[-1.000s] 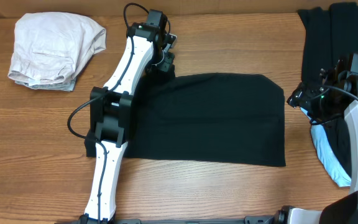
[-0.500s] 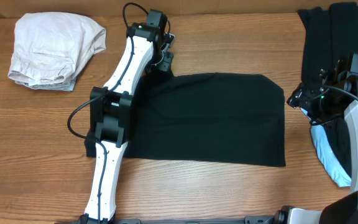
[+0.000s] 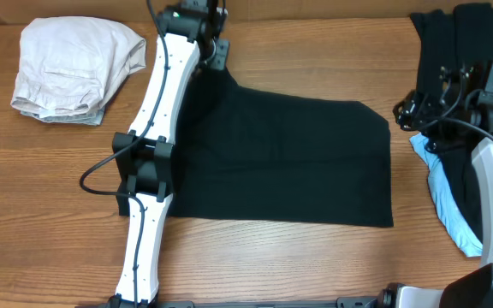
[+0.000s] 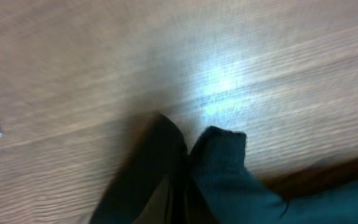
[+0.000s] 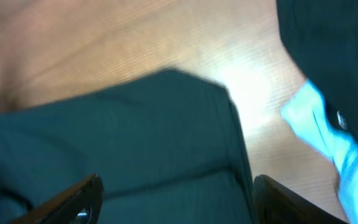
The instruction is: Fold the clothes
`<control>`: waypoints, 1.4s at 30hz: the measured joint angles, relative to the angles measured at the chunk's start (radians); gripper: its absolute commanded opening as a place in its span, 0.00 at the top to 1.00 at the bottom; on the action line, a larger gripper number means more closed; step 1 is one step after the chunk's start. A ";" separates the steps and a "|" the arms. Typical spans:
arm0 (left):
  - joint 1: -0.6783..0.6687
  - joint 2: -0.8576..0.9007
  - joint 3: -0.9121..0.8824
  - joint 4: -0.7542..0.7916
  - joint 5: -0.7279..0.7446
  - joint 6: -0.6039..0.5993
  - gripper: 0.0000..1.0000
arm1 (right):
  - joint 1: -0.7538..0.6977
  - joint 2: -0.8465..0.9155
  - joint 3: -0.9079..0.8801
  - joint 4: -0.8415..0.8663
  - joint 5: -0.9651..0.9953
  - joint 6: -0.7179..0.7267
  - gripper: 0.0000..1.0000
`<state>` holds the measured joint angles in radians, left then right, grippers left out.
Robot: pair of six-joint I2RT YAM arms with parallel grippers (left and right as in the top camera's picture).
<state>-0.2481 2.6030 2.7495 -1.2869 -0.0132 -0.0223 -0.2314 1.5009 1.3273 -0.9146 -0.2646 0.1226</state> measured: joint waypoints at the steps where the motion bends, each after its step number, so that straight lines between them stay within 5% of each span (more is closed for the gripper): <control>1: 0.000 0.000 0.025 -0.005 -0.003 -0.004 0.96 | 0.008 0.001 0.000 0.023 0.002 -0.003 0.20; 12: -0.001 0.000 0.114 -0.004 -0.028 -0.009 0.96 | 0.056 0.224 0.003 0.307 0.071 -0.019 0.23; 35: -0.001 0.000 0.114 -0.077 -0.034 -0.032 0.96 | 0.158 0.587 0.004 0.610 0.100 -0.006 0.44; 39: -0.001 0.000 0.114 -0.084 -0.034 -0.032 0.95 | 0.164 0.592 0.004 0.647 0.110 0.006 0.55; 42: -0.001 0.000 0.114 -0.102 -0.037 -0.032 0.96 | 0.164 0.595 0.004 0.665 0.125 0.017 0.81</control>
<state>-0.2489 2.6026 2.8632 -1.3888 -0.0498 -0.0540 -0.0673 2.0960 1.3315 -0.2501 -0.1394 0.1394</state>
